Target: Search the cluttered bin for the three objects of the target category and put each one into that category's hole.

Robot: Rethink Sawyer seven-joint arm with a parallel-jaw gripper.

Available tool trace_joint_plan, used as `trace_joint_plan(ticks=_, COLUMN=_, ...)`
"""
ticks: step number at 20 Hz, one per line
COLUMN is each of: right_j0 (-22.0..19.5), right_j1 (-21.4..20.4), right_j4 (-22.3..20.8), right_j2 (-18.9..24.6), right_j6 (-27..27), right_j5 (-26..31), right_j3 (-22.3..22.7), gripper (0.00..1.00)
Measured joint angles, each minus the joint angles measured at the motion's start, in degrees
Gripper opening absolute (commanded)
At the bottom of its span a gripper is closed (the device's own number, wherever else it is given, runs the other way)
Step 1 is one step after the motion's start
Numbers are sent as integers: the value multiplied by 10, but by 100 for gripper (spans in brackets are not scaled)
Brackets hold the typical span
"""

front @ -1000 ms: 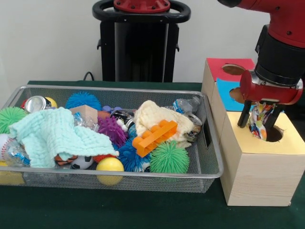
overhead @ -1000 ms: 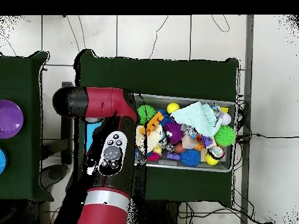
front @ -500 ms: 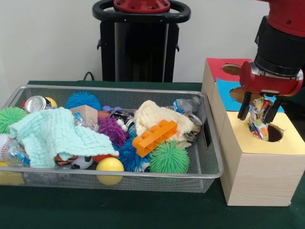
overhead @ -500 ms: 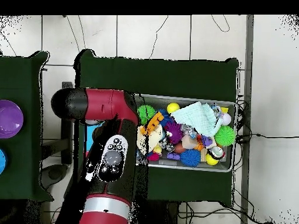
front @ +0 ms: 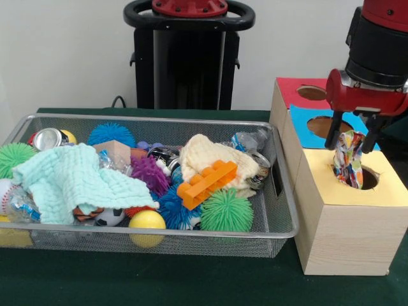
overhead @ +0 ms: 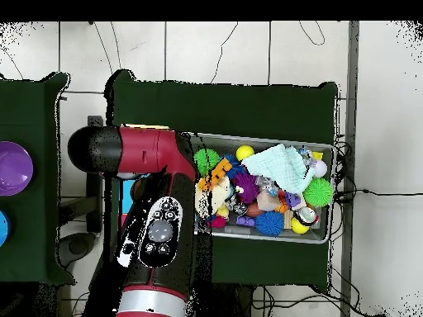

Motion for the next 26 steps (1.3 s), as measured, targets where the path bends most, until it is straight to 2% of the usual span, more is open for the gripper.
trace_joint_plan(ticks=6, right_j0=-7, right_j1=1, right_j4=2, right_j2=15, right_j6=0, right_j5=0, right_j3=11, gripper=100)
trace_joint_plan(ticks=11, right_j0=-15, right_j1=22, right_j4=4, right_j2=16, right_j6=0, right_j5=1, right_j3=5, gripper=100)
trace_joint_plan(ticks=15, right_j0=-18, right_j1=38, right_j4=7, right_j2=15, right_j6=0, right_j5=4, right_j3=-21, gripper=100)
trace_joint_plan(ticks=21, right_j0=-18, right_j1=60, right_j4=6, right_j2=9, right_j6=0, right_j5=61, right_j3=-66, gripper=100)
trace_joint_plan(ticks=26, right_j0=-18, right_j1=65, right_j4=7, right_j2=7, right_j6=0, right_j5=75, right_j3=-77, gripper=100)
